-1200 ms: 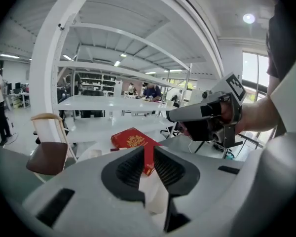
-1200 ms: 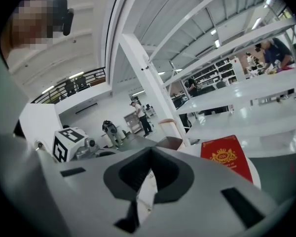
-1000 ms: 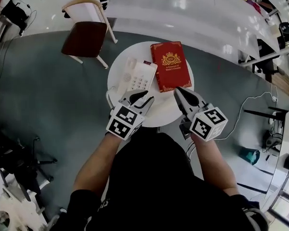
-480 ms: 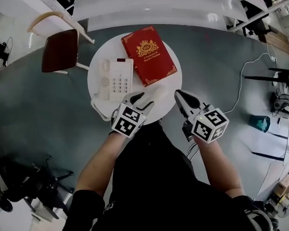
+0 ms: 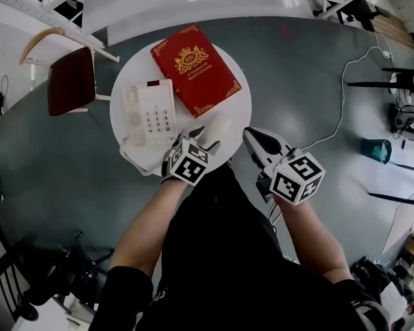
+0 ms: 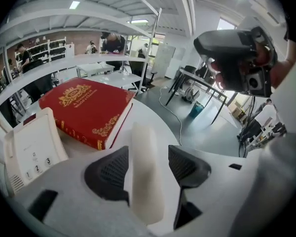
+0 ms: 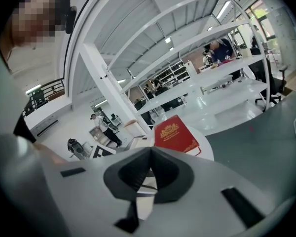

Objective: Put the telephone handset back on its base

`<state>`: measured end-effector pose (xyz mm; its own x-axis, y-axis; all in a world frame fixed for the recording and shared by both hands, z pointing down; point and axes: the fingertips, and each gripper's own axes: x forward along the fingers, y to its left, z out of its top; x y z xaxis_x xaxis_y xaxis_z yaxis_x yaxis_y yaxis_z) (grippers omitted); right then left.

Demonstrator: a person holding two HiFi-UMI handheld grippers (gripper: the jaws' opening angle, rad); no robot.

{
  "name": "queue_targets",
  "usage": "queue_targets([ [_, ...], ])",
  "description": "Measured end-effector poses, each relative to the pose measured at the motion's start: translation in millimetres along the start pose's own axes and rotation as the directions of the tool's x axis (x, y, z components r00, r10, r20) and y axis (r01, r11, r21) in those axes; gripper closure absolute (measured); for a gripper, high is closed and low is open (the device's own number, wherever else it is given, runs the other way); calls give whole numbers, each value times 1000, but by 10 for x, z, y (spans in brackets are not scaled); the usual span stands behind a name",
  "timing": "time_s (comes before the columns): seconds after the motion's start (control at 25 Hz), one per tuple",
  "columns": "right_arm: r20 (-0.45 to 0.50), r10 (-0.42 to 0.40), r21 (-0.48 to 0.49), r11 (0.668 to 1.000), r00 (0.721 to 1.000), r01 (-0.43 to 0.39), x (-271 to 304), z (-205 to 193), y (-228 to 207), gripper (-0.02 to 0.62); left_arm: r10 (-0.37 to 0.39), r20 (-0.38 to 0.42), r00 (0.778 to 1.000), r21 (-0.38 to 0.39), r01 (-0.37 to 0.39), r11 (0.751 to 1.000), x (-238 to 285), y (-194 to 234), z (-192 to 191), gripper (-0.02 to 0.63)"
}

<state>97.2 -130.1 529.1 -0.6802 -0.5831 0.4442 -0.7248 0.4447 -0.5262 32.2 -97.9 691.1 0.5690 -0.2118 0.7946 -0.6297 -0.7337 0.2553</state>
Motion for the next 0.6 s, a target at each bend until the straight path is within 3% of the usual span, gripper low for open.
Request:
queue_targets([
  [0.28, -7, -29, 32, 999, 1000, 29, -84, -123, -98, 589, 10, -119, 993, 65, -2, 998, 230, 40, -128, 342],
  [0.6, -7, -21, 32, 999, 1000, 21, -18, -159, -38, 589, 5, -187, 982, 72, 9, 997, 384, 44, -295, 361],
])
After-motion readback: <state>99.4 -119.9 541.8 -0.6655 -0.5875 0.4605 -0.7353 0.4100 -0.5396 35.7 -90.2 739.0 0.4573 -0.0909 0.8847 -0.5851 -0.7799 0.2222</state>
